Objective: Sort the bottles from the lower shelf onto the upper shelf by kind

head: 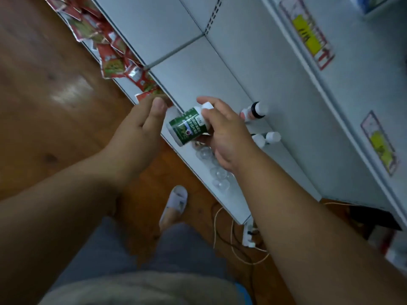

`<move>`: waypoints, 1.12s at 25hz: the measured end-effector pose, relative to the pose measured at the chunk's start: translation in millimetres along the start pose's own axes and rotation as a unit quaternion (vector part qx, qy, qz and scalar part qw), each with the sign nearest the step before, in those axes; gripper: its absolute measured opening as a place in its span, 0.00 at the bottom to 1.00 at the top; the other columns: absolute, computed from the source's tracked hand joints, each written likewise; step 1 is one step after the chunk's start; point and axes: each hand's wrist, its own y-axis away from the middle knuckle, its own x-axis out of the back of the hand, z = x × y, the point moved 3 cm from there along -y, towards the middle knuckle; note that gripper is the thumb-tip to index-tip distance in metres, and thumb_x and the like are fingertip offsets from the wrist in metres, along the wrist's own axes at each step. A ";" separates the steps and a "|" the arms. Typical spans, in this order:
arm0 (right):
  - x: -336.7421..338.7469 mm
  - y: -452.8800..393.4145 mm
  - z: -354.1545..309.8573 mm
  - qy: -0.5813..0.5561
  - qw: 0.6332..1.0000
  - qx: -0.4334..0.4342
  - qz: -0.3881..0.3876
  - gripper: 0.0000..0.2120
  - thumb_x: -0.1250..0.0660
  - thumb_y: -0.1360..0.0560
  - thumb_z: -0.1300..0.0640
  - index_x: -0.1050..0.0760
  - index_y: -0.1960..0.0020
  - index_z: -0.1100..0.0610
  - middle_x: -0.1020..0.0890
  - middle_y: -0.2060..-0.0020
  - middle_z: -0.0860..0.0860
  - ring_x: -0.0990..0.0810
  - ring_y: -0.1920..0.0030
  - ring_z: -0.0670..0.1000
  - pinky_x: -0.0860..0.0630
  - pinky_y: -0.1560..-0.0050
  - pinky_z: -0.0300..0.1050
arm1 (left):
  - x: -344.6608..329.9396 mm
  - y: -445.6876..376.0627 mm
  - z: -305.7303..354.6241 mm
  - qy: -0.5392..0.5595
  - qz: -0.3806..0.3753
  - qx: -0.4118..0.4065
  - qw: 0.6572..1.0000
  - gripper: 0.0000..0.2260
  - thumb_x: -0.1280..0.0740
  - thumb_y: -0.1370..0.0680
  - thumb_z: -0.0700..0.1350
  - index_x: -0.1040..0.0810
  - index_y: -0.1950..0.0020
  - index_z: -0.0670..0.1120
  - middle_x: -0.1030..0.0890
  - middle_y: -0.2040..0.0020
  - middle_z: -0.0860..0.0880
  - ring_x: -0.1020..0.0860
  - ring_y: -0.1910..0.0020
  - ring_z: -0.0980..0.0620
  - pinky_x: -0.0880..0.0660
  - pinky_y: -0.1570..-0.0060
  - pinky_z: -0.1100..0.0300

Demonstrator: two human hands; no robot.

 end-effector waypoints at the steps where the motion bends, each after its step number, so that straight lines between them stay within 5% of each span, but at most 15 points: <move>1: -21.4 17.5 -23.0 -0.033 0.999 0.011 -0.039 0.12 0.40 0.19 0.60 0.24 0.38 0.51 0.21 0.49 0.54 0.19 0.52 0.52 0.20 0.56 0.46 | 25.5 13.7 19.6 0.022 0.014 -0.006 1.000 0.25 0.51 0.24 0.69 0.26 0.38 0.57 0.21 0.42 0.55 0.24 0.41 0.56 0.28 0.38 0.50; 4: -85.2 51.0 -86.1 -0.133 0.986 0.026 -0.097 0.08 0.33 0.23 0.56 0.24 0.44 0.52 0.20 0.52 0.55 0.21 0.52 0.54 0.20 0.53 0.52 | 103.7 36.6 67.6 0.044 0.041 -0.031 0.998 0.29 0.50 0.27 0.70 0.25 0.37 0.56 0.21 0.42 0.54 0.23 0.41 0.56 0.27 0.36 0.47; 8: -162.9 65.0 -167.8 -0.213 0.971 0.057 -0.092 0.17 0.26 0.31 0.51 0.23 0.46 0.58 0.17 0.57 0.56 0.19 0.55 0.56 0.23 0.44 0.62 | 203.3 41.3 132.3 0.010 0.059 -0.097 0.993 0.26 0.52 0.27 0.70 0.26 0.39 0.60 0.22 0.44 0.59 0.24 0.42 0.58 0.27 0.37 0.49; 13: -227.0 70.7 -254.3 -0.263 0.949 0.109 -0.135 0.20 0.30 0.31 0.47 0.21 0.46 0.58 0.16 0.61 0.55 0.16 0.61 0.52 0.20 0.56 0.50 | 276.6 26.3 188.6 -0.062 0.054 -0.137 0.987 0.33 0.53 0.28 0.71 0.27 0.33 0.55 0.24 0.38 0.57 0.27 0.37 0.58 0.29 0.35 0.49; 17: -242.9 36.1 -302.1 -0.221 0.951 0.164 -0.138 0.22 0.30 0.32 0.45 0.22 0.44 0.58 0.15 0.57 0.56 0.15 0.55 0.55 0.20 0.50 0.55 | 300.0 -14.5 212.6 -0.079 0.032 -0.148 0.985 0.36 0.55 0.29 0.75 0.29 0.31 0.55 0.23 0.39 0.57 0.26 0.38 0.57 0.27 0.38 0.49; 20: -256.9 -13.8 -340.4 -0.174 0.957 0.194 -0.127 0.20 0.29 0.32 0.46 0.20 0.46 0.57 0.15 0.55 0.57 0.15 0.53 0.55 0.20 0.47 0.57 | 323.9 -62.1 234.1 -0.087 0.057 -0.178 0.979 0.30 0.55 0.27 0.74 0.29 0.36 0.61 0.23 0.41 0.58 0.25 0.41 0.57 0.25 0.45 0.52; 22: -273.9 -43.2 -368.4 -0.127 0.962 0.208 -0.124 0.16 0.30 0.30 0.46 0.20 0.47 0.55 0.15 0.54 0.56 0.15 0.51 0.54 0.20 0.46 0.58 | 343.8 -87.3 244.1 -0.104 0.089 -0.193 0.972 0.27 0.55 0.26 0.73 0.29 0.39 0.62 0.24 0.42 0.58 0.26 0.41 0.59 0.27 0.42 0.56; 25: -317.9 -91.3 -413.3 -0.068 0.963 0.213 -0.152 0.07 0.34 0.22 0.49 0.18 0.52 0.49 0.15 0.56 0.53 0.15 0.53 0.53 0.18 0.50 0.54 | 394.2 -122.5 247.6 -0.134 0.140 -0.156 0.969 0.37 0.56 0.28 0.74 0.30 0.30 0.55 0.26 0.35 0.57 0.30 0.35 0.61 0.31 0.35 0.53; 28: -379.1 -137.7 -450.0 -0.027 0.953 0.232 -0.195 0.09 0.35 0.20 0.49 0.18 0.55 0.45 0.16 0.58 0.52 0.15 0.53 0.53 0.19 0.53 0.52 | 456.5 -158.8 243.9 -0.152 0.184 -0.120 0.964 0.37 0.56 0.28 0.74 0.34 0.27 0.56 0.29 0.32 0.60 0.33 0.33 0.63 0.32 0.33 0.52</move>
